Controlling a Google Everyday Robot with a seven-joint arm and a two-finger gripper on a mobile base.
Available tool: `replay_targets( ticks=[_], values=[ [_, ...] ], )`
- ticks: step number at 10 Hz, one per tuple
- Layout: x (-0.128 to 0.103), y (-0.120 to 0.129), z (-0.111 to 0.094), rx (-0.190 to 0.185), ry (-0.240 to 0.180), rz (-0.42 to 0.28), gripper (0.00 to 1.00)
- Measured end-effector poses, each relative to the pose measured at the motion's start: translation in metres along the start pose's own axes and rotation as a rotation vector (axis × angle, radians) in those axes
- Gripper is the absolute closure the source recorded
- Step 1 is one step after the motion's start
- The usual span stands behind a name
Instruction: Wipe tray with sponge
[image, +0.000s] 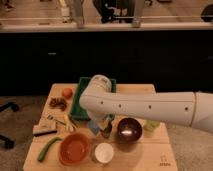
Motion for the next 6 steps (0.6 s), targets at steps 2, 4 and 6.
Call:
replay_targets(
  ticks=[2,4,6],
  values=[
    [0.0005,0.0004,0.0001,-0.001,0.0,0.002,1.0],
    [0.0011,0.0012,0.0,-0.003,0.001,0.003,1.0],
    [0.0001,0.0006,0.0002,-0.003,0.001,0.0,1.0]
  ],
)
